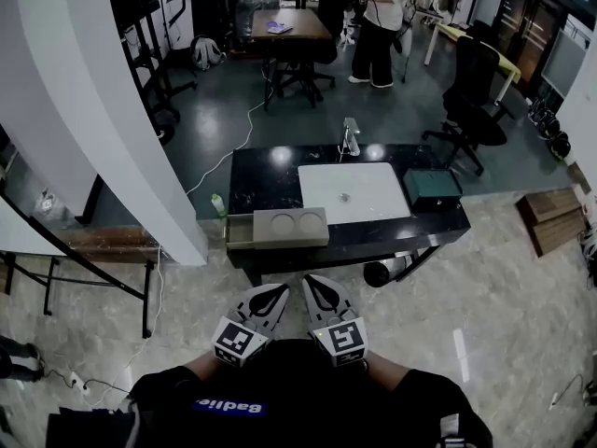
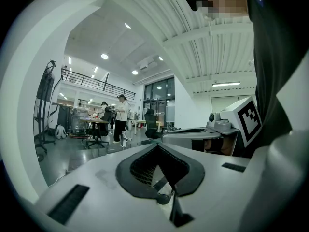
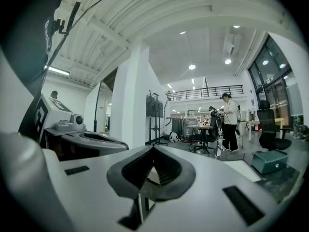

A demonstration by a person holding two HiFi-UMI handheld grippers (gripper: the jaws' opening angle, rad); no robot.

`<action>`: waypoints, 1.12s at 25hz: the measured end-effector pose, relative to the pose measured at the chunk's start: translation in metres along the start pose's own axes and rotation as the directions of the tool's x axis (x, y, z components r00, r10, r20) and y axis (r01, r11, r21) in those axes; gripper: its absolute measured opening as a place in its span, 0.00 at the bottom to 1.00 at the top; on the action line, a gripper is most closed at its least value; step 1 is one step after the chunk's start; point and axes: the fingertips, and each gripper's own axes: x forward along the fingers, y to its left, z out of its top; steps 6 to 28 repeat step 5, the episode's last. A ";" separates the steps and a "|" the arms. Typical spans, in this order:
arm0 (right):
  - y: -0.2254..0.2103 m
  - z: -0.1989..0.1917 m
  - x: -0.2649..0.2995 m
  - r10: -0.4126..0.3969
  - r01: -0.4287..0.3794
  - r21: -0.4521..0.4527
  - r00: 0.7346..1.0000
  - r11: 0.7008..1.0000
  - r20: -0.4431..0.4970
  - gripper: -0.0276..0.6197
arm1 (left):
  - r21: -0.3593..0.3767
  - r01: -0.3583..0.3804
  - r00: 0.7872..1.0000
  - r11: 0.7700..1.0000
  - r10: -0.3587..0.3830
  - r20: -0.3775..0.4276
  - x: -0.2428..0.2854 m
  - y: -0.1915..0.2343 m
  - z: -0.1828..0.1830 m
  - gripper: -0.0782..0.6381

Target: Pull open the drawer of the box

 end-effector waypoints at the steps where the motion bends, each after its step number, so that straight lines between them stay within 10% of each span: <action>1: 0.001 -0.002 0.000 0.002 -0.002 0.006 1.000 1.000 -0.008 0.04 | -0.001 -0.001 1.000 1.000 0.001 0.000 0.000 0.000 0.000 0.11; 28: 0.001 -0.001 0.000 0.015 -0.015 0.000 1.000 1.000 0.015 0.04 | -0.012 -0.006 1.000 1.000 0.006 -0.005 0.001 0.000 -0.001 0.11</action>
